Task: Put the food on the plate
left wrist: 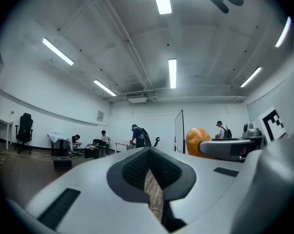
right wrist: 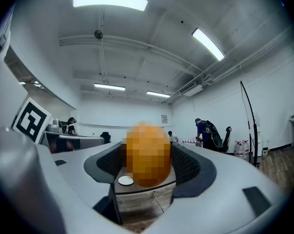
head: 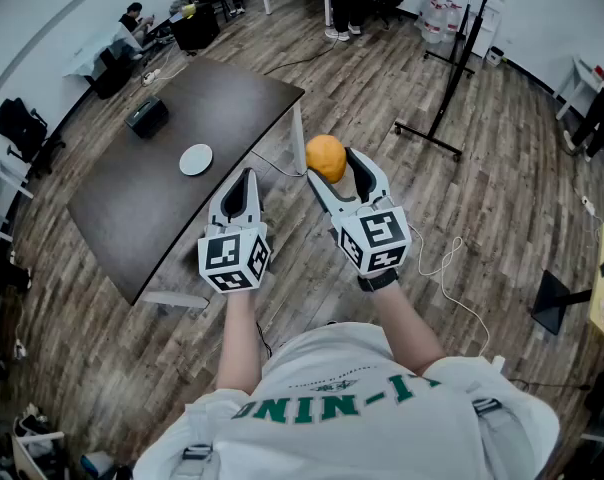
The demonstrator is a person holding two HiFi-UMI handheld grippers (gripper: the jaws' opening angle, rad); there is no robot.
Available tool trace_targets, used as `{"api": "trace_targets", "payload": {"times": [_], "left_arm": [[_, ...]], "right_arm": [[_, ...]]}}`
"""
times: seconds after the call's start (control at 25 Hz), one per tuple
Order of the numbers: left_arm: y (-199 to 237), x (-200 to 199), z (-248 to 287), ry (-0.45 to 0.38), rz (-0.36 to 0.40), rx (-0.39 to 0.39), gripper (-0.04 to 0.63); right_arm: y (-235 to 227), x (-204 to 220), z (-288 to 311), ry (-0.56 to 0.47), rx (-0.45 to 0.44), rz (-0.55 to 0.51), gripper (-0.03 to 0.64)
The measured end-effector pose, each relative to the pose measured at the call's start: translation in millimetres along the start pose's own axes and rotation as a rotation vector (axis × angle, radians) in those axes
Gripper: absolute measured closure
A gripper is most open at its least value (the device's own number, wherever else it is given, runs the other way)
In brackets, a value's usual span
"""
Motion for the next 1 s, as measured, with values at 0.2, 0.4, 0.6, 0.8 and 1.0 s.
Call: {"api": "trace_targets", "payload": {"times": [0.2, 0.4, 0.6, 0.8, 1.0], "left_arm": [[-19, 13, 10, 0.007, -0.006, 0.005, 0.583], [-16, 31, 17, 0.042, -0.028, -0.017, 0.583], [15, 41, 32, 0.044, -0.046, -0.055, 0.583], [80, 49, 75, 0.026, -0.059, -0.087, 0.583], [160, 39, 134, 0.023, -0.066, -0.108, 0.583]], "right_arm": [[-16, 9, -7, -0.008, -0.021, 0.004, 0.307], [-22, 23, 1, 0.009, -0.03, 0.035, 0.307], [-15, 39, 40, 0.037, -0.077, 0.058, 0.307], [0, 53, 115, 0.028, -0.126, 0.068, 0.307], [10, 48, 213, -0.003, -0.173, 0.079, 0.307]]}}
Point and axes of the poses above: the fingertips, and each gripper's own axes: z forward along the fingers, y to its left, x out of its underside, the point moved 6 cm from there along -z, backward along the fingers, and after that the axes turned 3 degrees about -z, right-handed, at the moved point
